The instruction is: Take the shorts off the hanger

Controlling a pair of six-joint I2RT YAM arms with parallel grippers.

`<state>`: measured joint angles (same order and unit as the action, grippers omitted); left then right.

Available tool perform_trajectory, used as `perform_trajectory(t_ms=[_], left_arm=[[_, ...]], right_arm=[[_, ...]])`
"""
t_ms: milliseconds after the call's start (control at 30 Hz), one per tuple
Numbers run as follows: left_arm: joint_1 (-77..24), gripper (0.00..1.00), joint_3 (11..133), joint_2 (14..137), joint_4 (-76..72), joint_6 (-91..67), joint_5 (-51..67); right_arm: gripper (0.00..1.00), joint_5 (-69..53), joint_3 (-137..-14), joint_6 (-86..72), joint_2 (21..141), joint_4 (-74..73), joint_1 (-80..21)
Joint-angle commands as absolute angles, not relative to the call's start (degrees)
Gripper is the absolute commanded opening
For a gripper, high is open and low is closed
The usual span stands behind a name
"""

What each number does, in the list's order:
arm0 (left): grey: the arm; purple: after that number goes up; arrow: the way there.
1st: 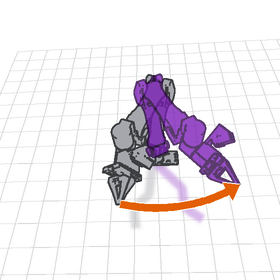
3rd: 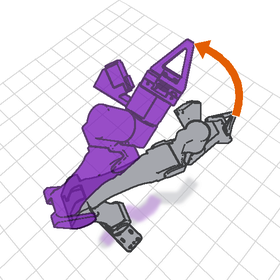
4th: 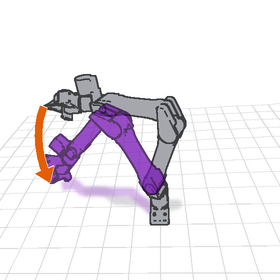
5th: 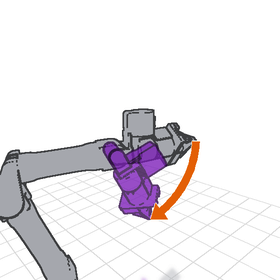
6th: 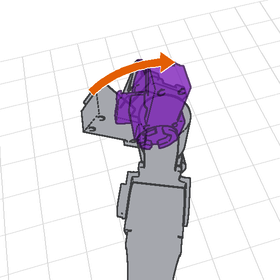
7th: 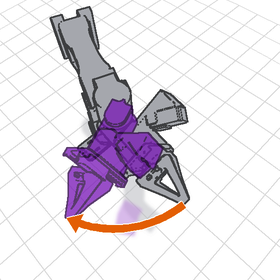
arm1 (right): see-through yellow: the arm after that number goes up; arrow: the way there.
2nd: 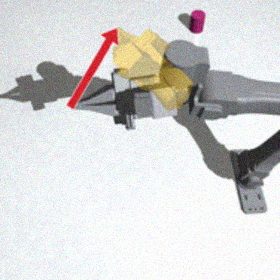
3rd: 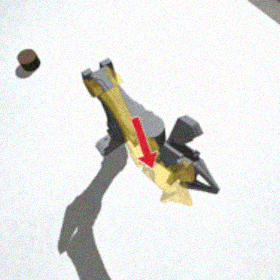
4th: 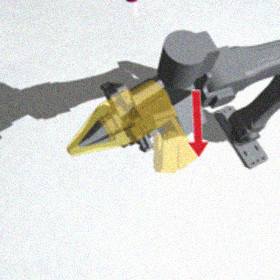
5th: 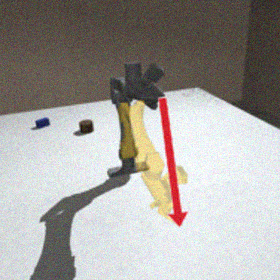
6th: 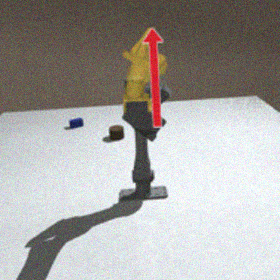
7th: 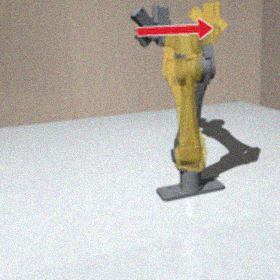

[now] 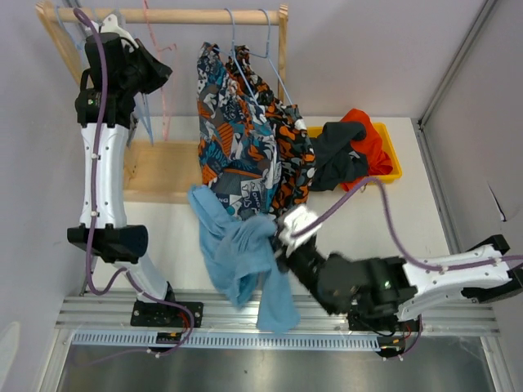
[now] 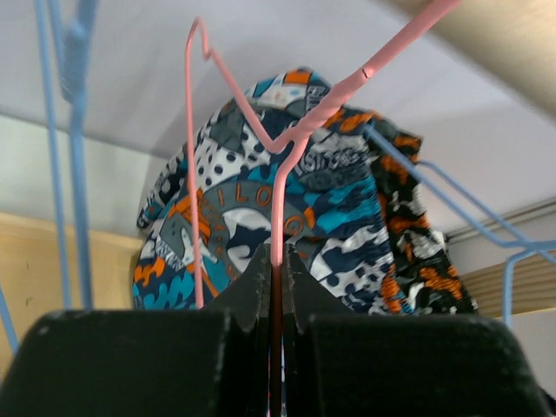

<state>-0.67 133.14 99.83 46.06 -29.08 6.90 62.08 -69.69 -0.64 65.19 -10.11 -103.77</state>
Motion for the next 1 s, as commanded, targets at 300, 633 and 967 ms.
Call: perform_trajectory(t_ms=[300,633,967], left_arm=[[-0.3,0.89,119.4,89.7,42.8,-26.6,10.8],[-0.3,0.99,105.9,81.1,39.3,-26.5,14.9],[-0.3,0.99,95.0,71.9,34.8,-26.2,20.8]], right_arm=[[0.0,53.5,-114.5,37.9,71.0,1.9,-79.7],[0.0,38.6,-140.5,36.2,87.4,-4.1,-49.2],[0.0,21.4,-141.8,11.3,97.2,-0.8,-20.2]])
